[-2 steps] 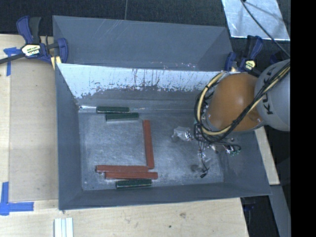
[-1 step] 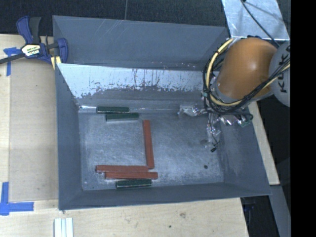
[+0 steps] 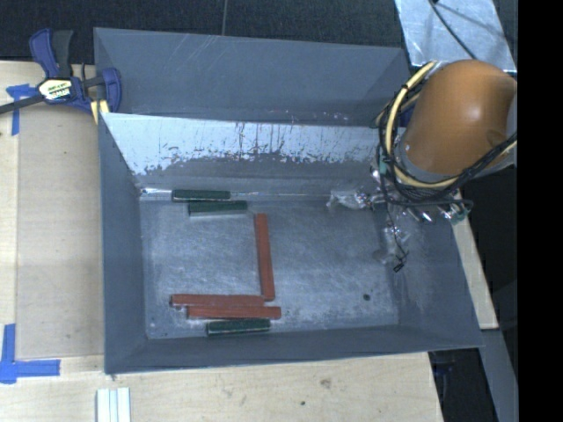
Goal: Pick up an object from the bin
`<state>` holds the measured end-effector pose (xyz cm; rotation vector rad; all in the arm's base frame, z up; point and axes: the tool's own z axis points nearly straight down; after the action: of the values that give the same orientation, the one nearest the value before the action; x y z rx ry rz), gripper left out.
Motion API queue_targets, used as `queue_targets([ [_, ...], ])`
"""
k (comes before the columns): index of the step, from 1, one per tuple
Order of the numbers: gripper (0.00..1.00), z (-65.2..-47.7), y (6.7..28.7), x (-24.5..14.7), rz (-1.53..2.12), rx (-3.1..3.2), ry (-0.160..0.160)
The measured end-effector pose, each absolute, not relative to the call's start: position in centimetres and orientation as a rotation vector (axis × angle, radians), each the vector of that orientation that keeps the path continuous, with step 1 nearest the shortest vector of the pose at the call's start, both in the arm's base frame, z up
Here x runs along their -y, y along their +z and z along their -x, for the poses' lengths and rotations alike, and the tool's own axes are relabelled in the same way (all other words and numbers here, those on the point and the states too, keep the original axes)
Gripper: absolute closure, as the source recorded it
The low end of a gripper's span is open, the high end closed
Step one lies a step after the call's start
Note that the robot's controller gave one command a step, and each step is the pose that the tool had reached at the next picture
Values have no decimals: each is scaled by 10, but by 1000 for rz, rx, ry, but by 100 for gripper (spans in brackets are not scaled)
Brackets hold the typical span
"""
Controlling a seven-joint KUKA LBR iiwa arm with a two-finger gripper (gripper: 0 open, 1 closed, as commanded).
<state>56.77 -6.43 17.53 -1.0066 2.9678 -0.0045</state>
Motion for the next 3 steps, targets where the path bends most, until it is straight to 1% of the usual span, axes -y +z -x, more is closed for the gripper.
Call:
queue_targets([
  [1, 0, -539, 140, 126, 1186, -2908, -2],
  [2, 0, -596, 133, 132, 1619, -2687, -2],
  [3, 0, -555, 139, 79, 1738, -2615, 5],
])
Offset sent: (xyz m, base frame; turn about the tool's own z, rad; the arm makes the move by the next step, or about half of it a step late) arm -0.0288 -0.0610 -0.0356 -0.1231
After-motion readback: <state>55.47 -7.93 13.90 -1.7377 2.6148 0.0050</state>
